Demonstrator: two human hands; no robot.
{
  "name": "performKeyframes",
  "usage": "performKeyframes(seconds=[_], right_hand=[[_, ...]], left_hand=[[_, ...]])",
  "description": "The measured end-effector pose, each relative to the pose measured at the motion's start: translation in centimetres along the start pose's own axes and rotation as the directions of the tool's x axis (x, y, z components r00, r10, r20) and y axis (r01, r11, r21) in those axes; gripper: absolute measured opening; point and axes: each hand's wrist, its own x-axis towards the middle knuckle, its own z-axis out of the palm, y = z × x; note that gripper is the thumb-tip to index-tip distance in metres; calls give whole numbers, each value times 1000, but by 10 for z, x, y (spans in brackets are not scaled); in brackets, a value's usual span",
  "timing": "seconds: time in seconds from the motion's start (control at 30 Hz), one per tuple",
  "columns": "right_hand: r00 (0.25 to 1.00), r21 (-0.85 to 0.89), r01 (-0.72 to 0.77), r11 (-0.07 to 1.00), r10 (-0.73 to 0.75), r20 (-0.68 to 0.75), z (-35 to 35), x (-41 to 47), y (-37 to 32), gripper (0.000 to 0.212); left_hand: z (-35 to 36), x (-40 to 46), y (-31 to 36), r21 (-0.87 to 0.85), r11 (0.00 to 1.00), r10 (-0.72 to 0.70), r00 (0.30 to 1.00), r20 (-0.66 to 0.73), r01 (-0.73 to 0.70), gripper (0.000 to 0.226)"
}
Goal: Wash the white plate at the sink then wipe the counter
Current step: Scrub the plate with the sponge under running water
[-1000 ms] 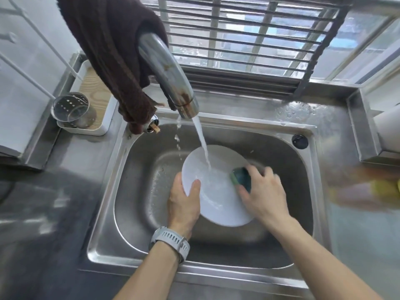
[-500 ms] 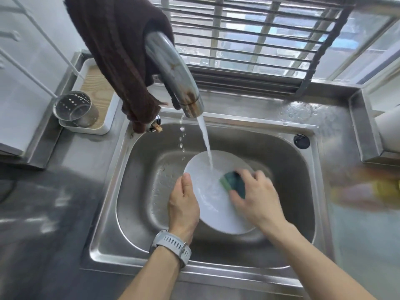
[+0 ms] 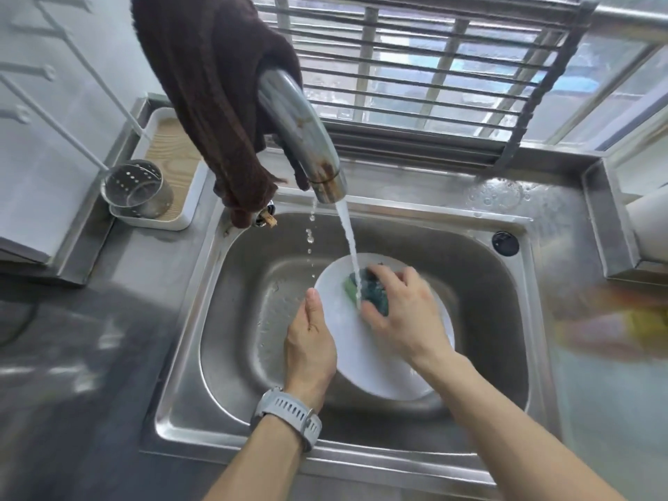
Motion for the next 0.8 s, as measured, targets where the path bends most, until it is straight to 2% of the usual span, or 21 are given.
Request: performKeyframes(seconds=[0.07, 0.13, 0.17, 0.23, 0.3, 0.33, 0.43, 0.47, 0.57, 0.67, 0.73, 0.8], right_hand=[[991, -22, -122, 992, 121, -61, -6, 24, 6, 55], [981, 33, -160, 987, 162, -104, -4, 33, -1, 56], [986, 66, -122, 990, 129, -109, 0, 30, -10, 54], [996, 112, 39, 993, -30, -88, 11, 12, -29, 51], [987, 105, 156, 982, -151, -55, 16, 3, -34, 52], [989, 90, 142, 986, -137, -58, 14, 9, -30, 52], [989, 52, -122, 991, 126, -79, 6, 32, -10, 55], [982, 69, -167, 984, 172, -75, 4, 34, -9, 55], [998, 157, -47, 987, 54, -44, 7, 11, -32, 50], [999, 150, 27, 988, -30, 20, 7, -24, -46, 52], [999, 136, 19, 990, -25, 48, 1, -41, -43, 55], [997, 137, 29, 990, -39, 70, -7, -57, -34, 57]], left_hand=[[2, -4, 1, 11, 1000, 9, 1000, 9, -9, 62], [3, -4, 3, 5, 1000, 16, 1000, 11, -16, 63], [4, -4, 4, 1, 1000, 15, 1000, 14, -15, 63], [4, -3, 6, -6, 1000, 3, 1000, 13, -3, 64], [2, -4, 6, -23, 999, -23, 1000, 6, 23, 65], [0, -6, 5, -31, 999, -33, 999, 13, 33, 67], [0, -10, 7, -32, 998, -45, 998, 53, 47, 81], [1, -11, 9, -31, 998, -46, 997, 58, 48, 89], [6, -12, 20, -85, 987, -130, 987, 91, 138, 111], [1, -5, 22, -197, 950, -219, 967, 132, 242, 114], [-4, -3, 20, -203, 951, -203, 965, 164, 234, 102], [-6, -4, 19, -180, 976, -94, 981, 171, 125, 66]])
